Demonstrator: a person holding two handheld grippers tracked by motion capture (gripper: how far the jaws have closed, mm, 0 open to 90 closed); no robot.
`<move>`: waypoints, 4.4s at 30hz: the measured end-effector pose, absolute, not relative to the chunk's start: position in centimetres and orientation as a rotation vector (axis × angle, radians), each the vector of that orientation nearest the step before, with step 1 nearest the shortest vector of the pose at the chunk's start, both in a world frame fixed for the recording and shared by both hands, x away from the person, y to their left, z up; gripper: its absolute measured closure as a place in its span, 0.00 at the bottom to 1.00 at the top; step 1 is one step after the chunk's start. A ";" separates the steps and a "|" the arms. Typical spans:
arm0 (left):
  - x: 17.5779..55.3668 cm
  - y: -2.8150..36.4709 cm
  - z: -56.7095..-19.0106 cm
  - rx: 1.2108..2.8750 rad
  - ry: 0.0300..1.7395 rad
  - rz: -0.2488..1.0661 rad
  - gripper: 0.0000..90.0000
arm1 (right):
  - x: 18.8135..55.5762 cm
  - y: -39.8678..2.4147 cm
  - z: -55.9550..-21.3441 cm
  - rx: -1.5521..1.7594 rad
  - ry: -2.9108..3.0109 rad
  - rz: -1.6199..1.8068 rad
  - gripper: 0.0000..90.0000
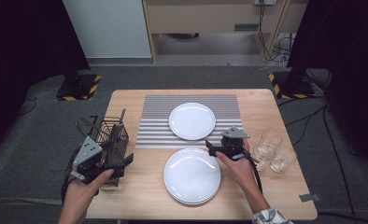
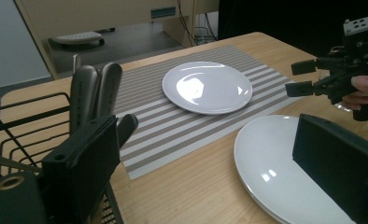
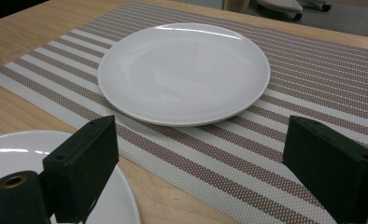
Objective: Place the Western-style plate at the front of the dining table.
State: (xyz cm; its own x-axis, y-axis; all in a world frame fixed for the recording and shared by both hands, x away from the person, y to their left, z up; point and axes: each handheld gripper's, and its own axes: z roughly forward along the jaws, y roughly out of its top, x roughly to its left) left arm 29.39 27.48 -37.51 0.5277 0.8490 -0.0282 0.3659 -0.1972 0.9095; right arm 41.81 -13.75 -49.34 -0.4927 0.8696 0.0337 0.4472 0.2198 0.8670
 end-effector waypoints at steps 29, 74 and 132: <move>32.1 31.6 -35.9 1.728 1.086 0.691 0.08 | 41.8 -13.4 -49.5 1.202 2.050 1.199 0.12; 33.9 35.6 -34.1 1.645 1.135 0.762 0.10 | 41.8 -13.6 -49.6 1.213 2.056 1.193 0.11; 35.1 37.9 -37.7 1.564 1.258 0.753 0.32 | 41.8 -13.7 -49.8 1.224 2.042 1.202 0.11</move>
